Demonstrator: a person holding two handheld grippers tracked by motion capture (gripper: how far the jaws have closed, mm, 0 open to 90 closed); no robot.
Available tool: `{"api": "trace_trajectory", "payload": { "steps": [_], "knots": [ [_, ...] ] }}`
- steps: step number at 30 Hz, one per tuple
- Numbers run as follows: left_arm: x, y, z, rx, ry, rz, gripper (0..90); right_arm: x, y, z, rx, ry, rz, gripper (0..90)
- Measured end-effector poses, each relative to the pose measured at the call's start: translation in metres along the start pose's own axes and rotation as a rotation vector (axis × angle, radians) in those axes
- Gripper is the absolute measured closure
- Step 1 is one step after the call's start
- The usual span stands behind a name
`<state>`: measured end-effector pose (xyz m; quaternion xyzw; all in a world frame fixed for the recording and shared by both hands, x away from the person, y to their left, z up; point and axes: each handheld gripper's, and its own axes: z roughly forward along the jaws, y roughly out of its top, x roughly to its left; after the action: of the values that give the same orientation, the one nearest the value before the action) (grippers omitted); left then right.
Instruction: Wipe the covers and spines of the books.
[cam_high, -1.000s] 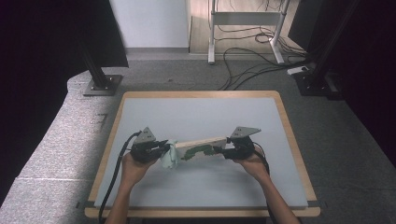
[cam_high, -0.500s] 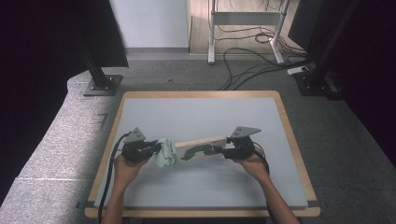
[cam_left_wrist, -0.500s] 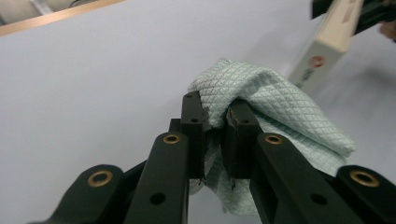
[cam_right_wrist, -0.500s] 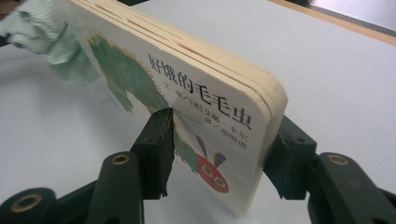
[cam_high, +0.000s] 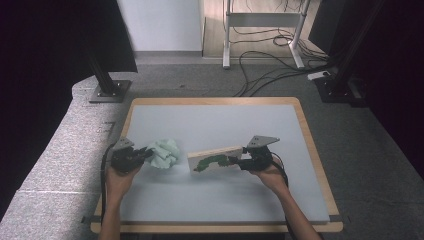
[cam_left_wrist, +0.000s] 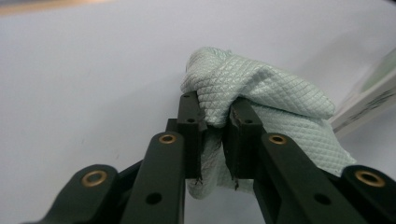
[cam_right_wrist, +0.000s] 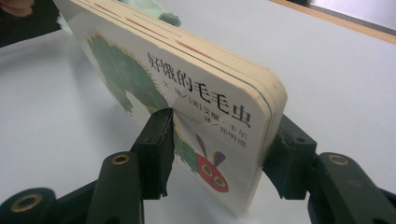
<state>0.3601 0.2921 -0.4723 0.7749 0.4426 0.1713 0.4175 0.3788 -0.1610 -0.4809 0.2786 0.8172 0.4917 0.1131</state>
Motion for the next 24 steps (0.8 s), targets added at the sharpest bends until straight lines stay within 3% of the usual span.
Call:
{"api": "trace_trajectory", "payload": {
  "steps": [8,15,18,24],
  "knots": [
    [0.015,-0.018,0.017,0.084,0.038,-0.051,71.8,0.000,0.000,-0.001,0.007,0.003,-0.004,46.6],
    [0.009,-0.009,0.005,0.058,0.061,-0.038,49.5,0.000,0.000,-0.001,0.007,0.001,-0.004,46.6],
    [0.004,-0.003,-0.003,0.039,0.039,-0.031,42.1,0.000,0.000,-0.001,0.006,0.000,0.000,46.6],
    [-0.013,0.009,-0.013,0.015,-0.061,0.023,39.0,0.000,0.001,0.000,0.010,-0.002,-0.002,46.6]
  ]
}}
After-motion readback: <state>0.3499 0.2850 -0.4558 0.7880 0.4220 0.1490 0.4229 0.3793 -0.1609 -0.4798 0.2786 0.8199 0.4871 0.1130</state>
